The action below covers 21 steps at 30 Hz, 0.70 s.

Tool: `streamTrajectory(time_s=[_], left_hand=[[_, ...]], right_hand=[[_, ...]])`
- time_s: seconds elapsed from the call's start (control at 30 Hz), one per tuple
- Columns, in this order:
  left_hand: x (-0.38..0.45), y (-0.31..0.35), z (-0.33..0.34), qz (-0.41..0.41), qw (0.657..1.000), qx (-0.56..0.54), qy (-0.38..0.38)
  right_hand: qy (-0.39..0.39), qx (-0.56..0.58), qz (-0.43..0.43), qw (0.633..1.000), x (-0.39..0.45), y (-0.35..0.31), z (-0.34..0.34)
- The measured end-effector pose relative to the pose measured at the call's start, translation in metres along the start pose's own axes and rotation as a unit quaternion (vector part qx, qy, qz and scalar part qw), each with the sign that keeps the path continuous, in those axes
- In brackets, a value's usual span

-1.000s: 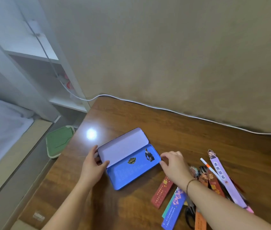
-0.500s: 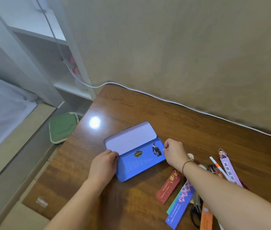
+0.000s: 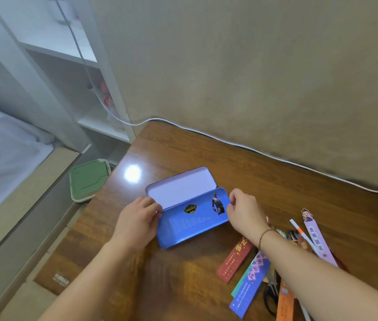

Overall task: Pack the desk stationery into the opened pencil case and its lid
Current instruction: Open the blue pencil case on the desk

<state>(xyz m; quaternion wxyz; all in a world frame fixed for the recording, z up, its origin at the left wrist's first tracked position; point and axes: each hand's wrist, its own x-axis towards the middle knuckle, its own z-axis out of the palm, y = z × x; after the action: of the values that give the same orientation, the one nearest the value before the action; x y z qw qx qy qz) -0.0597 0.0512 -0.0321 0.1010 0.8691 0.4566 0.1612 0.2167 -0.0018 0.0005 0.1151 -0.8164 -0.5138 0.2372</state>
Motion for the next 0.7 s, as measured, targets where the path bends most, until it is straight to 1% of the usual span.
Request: streamTrajectory(time_s=[0.07,0.1,0.17,0.23,0.33,0.47,0.57,0.63,0.7], left_hand=[[-0.012,-0.005,-0.008,0.060,0.998,-0.014,-0.011],[-0.019,-0.006,-0.010,0.077,0.997,-0.022,-0.017],[-0.037,-0.007,-0.009,0.093,0.995,-0.034,-0.031],[-0.056,-0.005,-0.002,0.089,0.994,-0.040,-0.055],[-0.080,-0.001,0.014,0.057,0.995,-0.048,-0.060],[-0.100,0.004,0.032,-0.024,0.998,-0.052,-0.041],[-0.105,0.006,0.038,-0.095,0.994,-0.042,-0.030],[-0.107,0.012,0.038,-0.118,0.992,-0.035,-0.015],[-0.106,0.025,0.038,-0.130,0.990,-0.042,0.017]], right_hand=[[-0.003,0.026,-0.014,1.000,-0.022,0.009,0.002],[-0.009,0.038,-0.018,0.999,-0.034,0.014,0.005],[-0.030,0.047,-0.009,0.998,-0.058,0.023,0.015],[-0.065,0.032,0.014,0.997,-0.077,0.029,0.025],[-0.091,-0.013,0.030,0.995,-0.091,0.031,0.036],[-0.082,-0.058,0.043,0.994,-0.097,0.022,0.041],[-0.073,-0.041,0.043,0.996,-0.101,0.022,0.042],[-0.065,-0.008,0.048,0.997,-0.105,0.029,0.038],[-0.053,0.025,0.061,0.996,-0.110,0.040,0.031]])
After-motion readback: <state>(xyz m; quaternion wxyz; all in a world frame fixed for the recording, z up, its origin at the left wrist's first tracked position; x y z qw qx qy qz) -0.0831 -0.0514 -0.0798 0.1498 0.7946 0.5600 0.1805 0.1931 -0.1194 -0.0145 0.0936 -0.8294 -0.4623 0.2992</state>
